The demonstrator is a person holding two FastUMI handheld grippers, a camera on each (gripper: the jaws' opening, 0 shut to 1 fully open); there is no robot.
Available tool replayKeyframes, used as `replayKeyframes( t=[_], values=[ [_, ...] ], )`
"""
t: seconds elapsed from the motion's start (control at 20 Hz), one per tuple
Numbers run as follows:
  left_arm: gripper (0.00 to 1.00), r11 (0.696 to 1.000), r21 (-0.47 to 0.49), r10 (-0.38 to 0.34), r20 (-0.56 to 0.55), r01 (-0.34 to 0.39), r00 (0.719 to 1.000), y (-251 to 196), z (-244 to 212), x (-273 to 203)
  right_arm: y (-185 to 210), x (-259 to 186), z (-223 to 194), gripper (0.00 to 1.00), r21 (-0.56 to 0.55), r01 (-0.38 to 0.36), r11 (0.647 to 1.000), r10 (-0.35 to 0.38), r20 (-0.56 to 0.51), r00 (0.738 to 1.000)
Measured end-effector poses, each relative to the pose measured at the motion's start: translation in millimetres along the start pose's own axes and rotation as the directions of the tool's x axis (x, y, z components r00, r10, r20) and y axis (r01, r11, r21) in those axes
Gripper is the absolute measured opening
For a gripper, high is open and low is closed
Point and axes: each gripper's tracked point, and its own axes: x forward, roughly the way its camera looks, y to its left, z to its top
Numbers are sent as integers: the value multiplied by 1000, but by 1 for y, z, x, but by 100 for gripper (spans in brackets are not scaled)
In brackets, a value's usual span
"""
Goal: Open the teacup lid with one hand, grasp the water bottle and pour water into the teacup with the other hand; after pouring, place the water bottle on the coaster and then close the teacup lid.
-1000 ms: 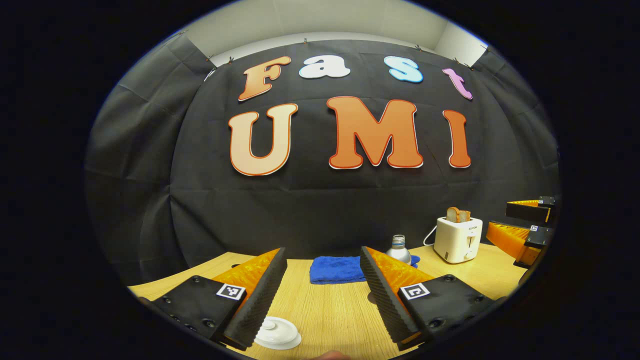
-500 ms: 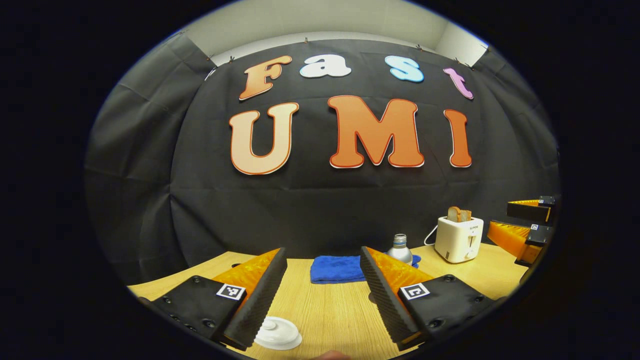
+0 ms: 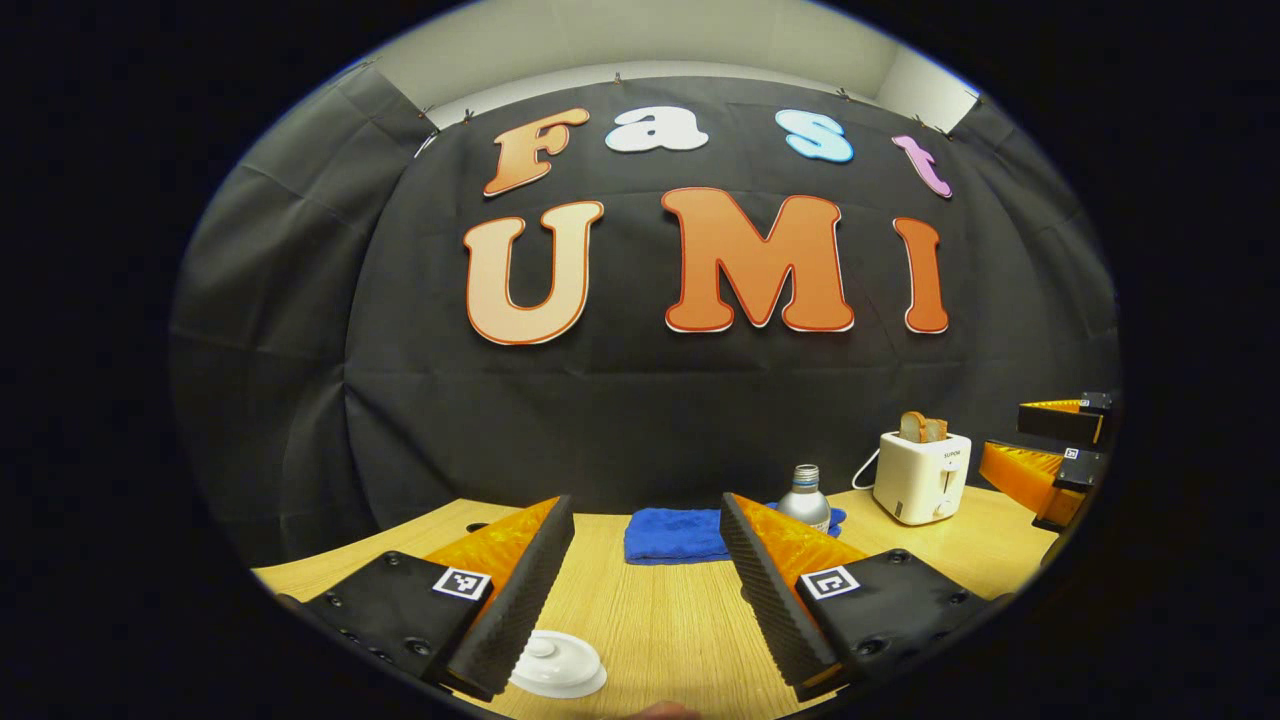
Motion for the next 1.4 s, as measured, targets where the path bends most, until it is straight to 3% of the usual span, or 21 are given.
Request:
replayKeyframes(
  t=[1.35,1.4],
  values=[
    [100,999,-35,19,22,-18,1000,20,9,-3,7,6,13,97,6,-9,1000,9,1,1000],
    [96,999,-35,18,21,-17,1000,21,10,-4,8,7,12,96,9,-12,1000,12,0,1000]
  ],
)
